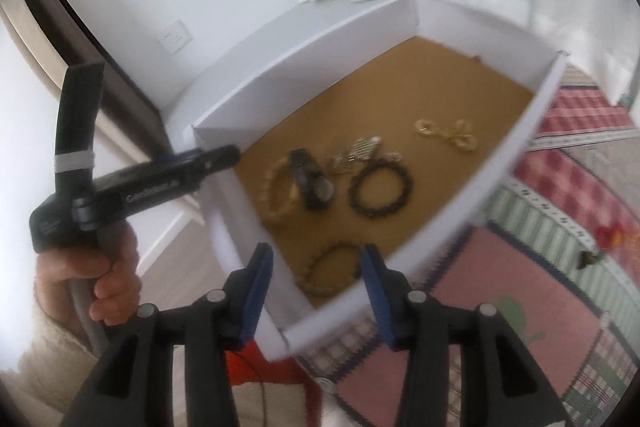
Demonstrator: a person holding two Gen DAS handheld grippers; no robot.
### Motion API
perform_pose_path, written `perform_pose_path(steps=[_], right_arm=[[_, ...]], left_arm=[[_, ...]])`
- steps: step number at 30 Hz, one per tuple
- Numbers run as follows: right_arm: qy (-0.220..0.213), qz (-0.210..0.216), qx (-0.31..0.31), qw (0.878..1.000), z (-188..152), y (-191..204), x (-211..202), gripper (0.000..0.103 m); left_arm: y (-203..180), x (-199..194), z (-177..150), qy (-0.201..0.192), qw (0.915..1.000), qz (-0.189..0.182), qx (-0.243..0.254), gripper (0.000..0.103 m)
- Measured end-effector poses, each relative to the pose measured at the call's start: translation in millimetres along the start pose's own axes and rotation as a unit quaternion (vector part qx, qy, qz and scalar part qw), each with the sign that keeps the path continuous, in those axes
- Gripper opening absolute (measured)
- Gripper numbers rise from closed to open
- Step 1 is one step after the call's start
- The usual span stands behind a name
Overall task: Organize jewelry
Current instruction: 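Open both grippers to drop the wooden bracelets into the box, then withdraw both grippers from the box and move toward the remaining jewelry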
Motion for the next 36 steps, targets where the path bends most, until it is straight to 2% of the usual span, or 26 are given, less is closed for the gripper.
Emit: perform_pose_path(steps=[4, 10, 12, 18, 22, 25, 27, 36], right_arm=[[-0.036, -0.046, 0.008, 0.998, -20, -20, -24, 0.047], [-0.078, -0.134, 0.053, 0.987, -65, -78, -56, 0.048], [-0.087, -0.166, 0.072, 0.98, -82, -99, -65, 0.053], [-0.094, -0.261, 0.116, 0.954, -140, -156, -83, 0.054], [-0.078, -0.277, 0.151, 0.946, -175, -181, -86, 0.054], [-0.065, -0.289, 0.171, 0.94, -197, -196, -84, 0.054], [-0.058, -0.297, 0.181, 0.936, -207, -202, -82, 0.059], [-0.073, -0.333, 0.223, 0.913, -228, -228, -90, 0.062]], left_arm=[[-31, -6, -16, -0.002, 0.9995, -0.023, 0.023, 0.064], [-99, -13, -37, -0.002, 0.9943, -0.073, 0.078, 0.07], [-128, -11, -47, 0.003, 0.9902, -0.094, 0.103, 0.071], [-197, 14, -78, 0.03, 0.9785, -0.136, 0.153, 0.076], [-226, 33, -103, 0.064, 0.9723, -0.159, 0.16, 0.076], [-242, 40, -126, 0.08, 0.9685, -0.159, 0.174, 0.076], [-251, 45, -137, 0.089, 0.9667, -0.153, 0.185, 0.077], [-265, 61, -157, 0.09, 0.9659, -0.129, 0.205, 0.081]])
Point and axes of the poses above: each gripper's, at about its wrist camera, not at the fingertips, and x roughly the way its jaws point, y to its left, z to its top, the point moved 2 cm from there along x, roughly the way its jaws point, and after that the axes turned 15 degrees about -z, right-handed, at the moved point
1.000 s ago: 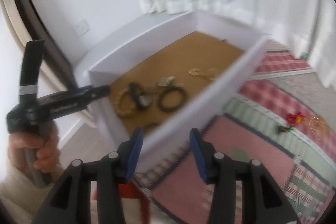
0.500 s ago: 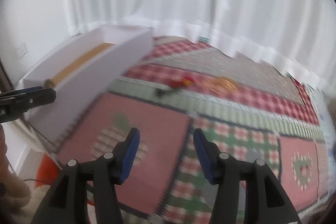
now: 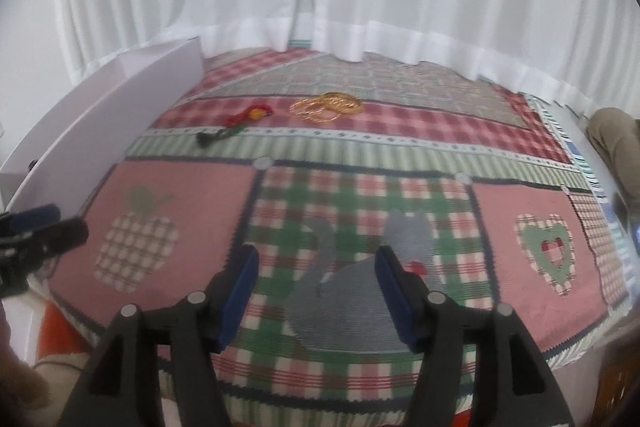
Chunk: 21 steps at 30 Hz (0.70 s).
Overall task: Organize jewelry
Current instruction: 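Withdraw both grippers from the box and move toward the remaining jewelry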
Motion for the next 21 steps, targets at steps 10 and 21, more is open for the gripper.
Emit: perform_pose_path(steps=[10, 21], right_arm=[[-0.003, -0.018, 0.011, 1.0, -7, -12, 7, 0.062], [0.002, -0.024, 0.025, 0.999, -7, -26, 18, 0.062]], left_arm=[[-11, 12, -7, 0.01, 0.9998, -0.001, 0.017, 0.083], [-11, 24, -5, 0.016, 0.9996, 0.011, 0.022, 0.083]])
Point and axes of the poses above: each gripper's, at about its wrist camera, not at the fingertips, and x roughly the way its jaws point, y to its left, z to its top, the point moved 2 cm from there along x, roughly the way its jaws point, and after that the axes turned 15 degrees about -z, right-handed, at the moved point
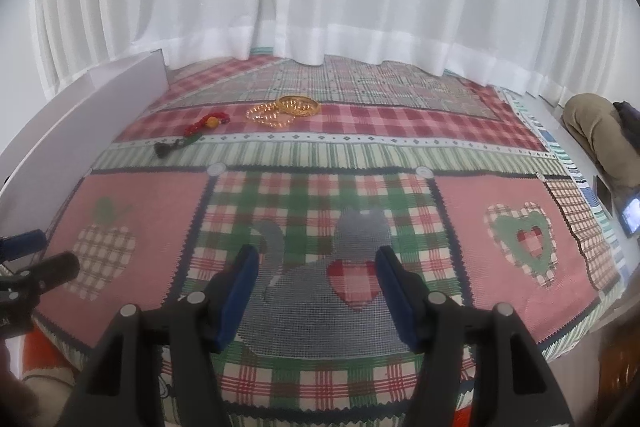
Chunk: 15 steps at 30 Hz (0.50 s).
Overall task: Organize jewelry
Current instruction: 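Withdraw both grippers from the box and move toward the remaining jewelry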
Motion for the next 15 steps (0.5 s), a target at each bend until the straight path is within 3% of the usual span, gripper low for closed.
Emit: perform_pose_path(steps=[15], right_arm=[[-0.003, 0.026, -0.023, 0.999, 42, 10, 16, 0.062]], left_arm=[[10, 27, 67, -0.006, 0.9994, 0.026, 0.022, 0.083]])
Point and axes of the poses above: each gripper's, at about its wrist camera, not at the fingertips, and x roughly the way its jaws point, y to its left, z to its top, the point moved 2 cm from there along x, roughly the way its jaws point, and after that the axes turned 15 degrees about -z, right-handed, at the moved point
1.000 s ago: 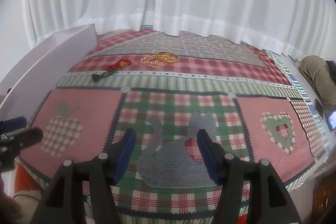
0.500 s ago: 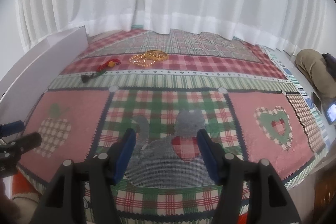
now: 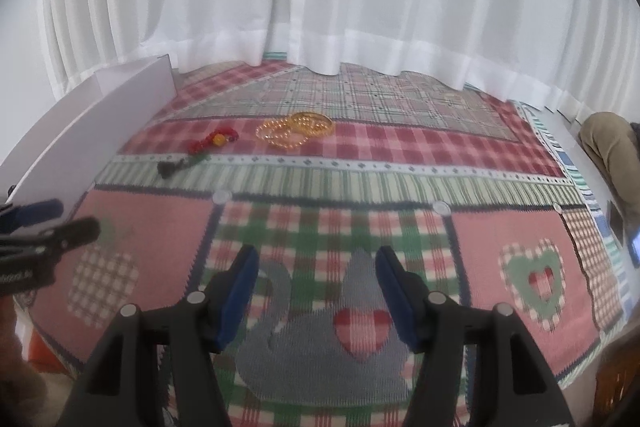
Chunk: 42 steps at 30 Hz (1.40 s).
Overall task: Organize jewelry
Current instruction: 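Withdraw both grippers from the box and move toward the remaining jewelry, then grasp the red bead bracelet with the left gripper and lift it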
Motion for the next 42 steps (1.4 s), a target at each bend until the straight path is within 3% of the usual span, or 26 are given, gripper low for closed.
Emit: perform_pose_path(steps=[12, 30, 34, 39, 42], right_arm=[[0.035, 0.015, -0.012, 0.999, 3, 12, 24, 0.062], [0.051, 0.036, -0.013, 0.998, 2, 11, 25, 0.062], [0.079, 0.077, -0.003, 0.994, 9, 6, 30, 0.062], [0.107, 0.116, -0.015, 0.987, 20, 2, 36, 0.062], [0.12, 0.131, -0.001, 0.984, 32, -12, 42, 0.062]], left_arm=[[4, 22, 16, 0.006, 0.9997, 0.019, 0.01, 0.083], [21, 23, 23, 0.017, 0.9997, 0.019, -0.002, 0.083], [25, 18, 42, 0.02, 0.9995, -0.015, -0.018, 0.083], [29, 13, 76, 0.048, 0.9934, -0.094, -0.045, 0.085], [34, 13, 98, 0.045, 0.9913, -0.112, -0.052, 0.085]])
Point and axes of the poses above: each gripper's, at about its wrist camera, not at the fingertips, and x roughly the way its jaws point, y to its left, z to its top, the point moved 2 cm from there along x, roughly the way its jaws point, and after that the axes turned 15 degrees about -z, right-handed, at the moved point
